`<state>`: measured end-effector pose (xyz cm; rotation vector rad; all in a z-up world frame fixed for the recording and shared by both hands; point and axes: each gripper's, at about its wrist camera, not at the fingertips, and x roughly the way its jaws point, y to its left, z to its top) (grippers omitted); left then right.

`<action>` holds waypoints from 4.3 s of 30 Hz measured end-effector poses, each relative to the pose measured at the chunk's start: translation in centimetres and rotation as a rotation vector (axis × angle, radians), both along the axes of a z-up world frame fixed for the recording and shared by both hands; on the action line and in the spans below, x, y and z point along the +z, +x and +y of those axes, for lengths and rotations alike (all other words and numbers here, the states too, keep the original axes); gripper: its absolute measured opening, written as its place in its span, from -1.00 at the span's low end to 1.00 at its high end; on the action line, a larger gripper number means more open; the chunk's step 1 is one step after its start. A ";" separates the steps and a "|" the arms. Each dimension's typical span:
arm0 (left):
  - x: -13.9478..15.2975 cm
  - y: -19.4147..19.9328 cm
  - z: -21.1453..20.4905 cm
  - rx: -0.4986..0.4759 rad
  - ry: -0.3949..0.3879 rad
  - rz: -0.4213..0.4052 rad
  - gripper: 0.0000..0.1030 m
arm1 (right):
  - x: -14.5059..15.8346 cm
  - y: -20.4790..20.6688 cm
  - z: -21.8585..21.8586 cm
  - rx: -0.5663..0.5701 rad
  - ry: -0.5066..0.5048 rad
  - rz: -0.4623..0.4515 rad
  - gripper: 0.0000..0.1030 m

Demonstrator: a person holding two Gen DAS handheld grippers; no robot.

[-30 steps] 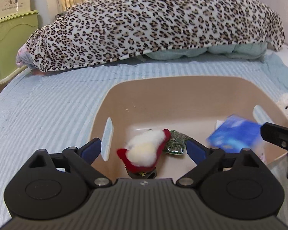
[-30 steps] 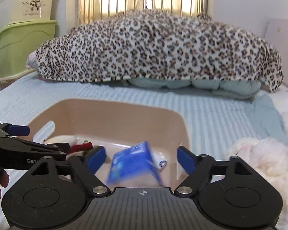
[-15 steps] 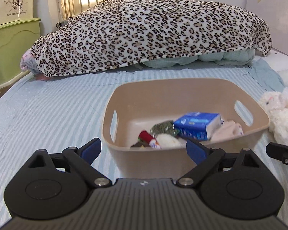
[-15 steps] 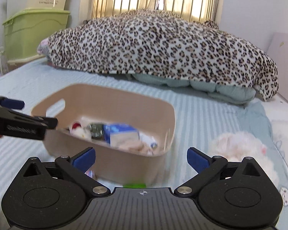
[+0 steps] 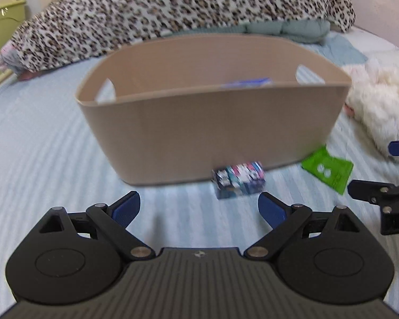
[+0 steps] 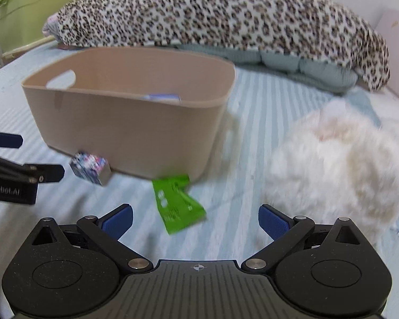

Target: Organize objects

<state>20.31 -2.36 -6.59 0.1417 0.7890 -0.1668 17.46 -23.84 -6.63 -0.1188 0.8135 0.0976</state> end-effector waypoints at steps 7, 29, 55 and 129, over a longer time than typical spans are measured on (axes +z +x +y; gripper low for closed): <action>-2.9 2.0 -1.0 0.014 -0.061 0.063 0.86 | -2.7 1.6 -0.8 0.004 0.045 0.040 0.81; -3.4 3.0 -2.1 0.022 -0.077 0.032 0.01 | -2.8 2.2 1.0 0.022 0.090 -0.015 -0.77; 9.8 -0.3 -0.1 -0.002 -0.048 -0.280 0.01 | 11.2 -0.2 2.0 0.069 0.235 -0.326 -0.78; 11.2 -6.9 1.3 0.045 -0.026 -0.152 0.76 | 12.4 -7.0 4.4 -0.064 0.169 -0.222 0.86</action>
